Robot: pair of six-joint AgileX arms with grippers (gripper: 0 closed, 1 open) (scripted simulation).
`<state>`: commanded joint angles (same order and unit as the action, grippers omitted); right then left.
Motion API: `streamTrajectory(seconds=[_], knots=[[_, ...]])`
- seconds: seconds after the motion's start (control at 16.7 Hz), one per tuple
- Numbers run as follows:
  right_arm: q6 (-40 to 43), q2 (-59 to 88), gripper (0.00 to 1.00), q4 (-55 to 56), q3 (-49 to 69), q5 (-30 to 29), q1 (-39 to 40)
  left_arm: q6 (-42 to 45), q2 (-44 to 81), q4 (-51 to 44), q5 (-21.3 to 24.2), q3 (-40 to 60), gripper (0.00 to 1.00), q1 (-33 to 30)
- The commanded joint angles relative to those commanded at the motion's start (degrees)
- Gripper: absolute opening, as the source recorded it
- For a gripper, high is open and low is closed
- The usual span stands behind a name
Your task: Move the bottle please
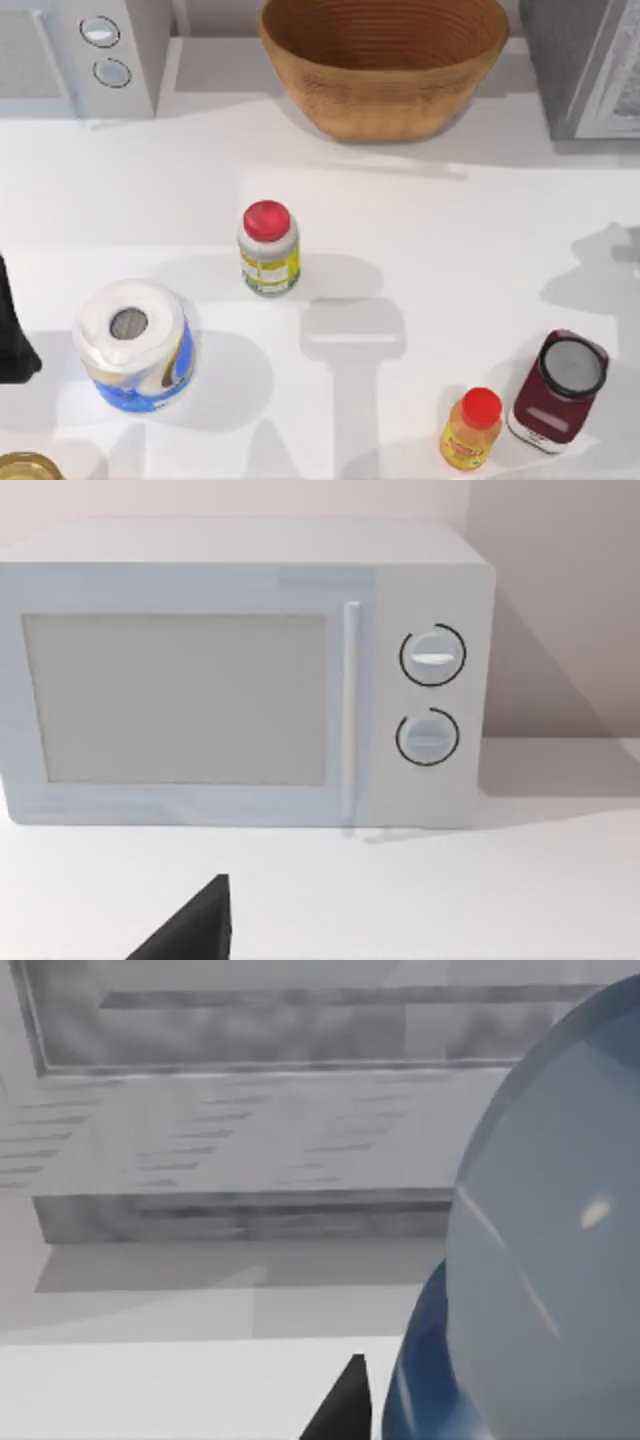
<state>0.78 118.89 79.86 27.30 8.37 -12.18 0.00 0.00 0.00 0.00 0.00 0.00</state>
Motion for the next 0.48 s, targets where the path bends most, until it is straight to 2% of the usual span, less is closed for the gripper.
streamTrajectory(seconds=[0.18, 0.48], knots=[[0.0, 0.0, 0.0, 0.0, 0.0, 0.0, 0.0, 0.0, 0.0, 0.0, 0.0, 0.0, 1.0, 0.0], [0.0, 0.0, 0.38, 0.0, 0.0, 0.0, 0.0, 0.0, 0.0, 0.0, 0.0, 0.0, 1.0, 0.0]])
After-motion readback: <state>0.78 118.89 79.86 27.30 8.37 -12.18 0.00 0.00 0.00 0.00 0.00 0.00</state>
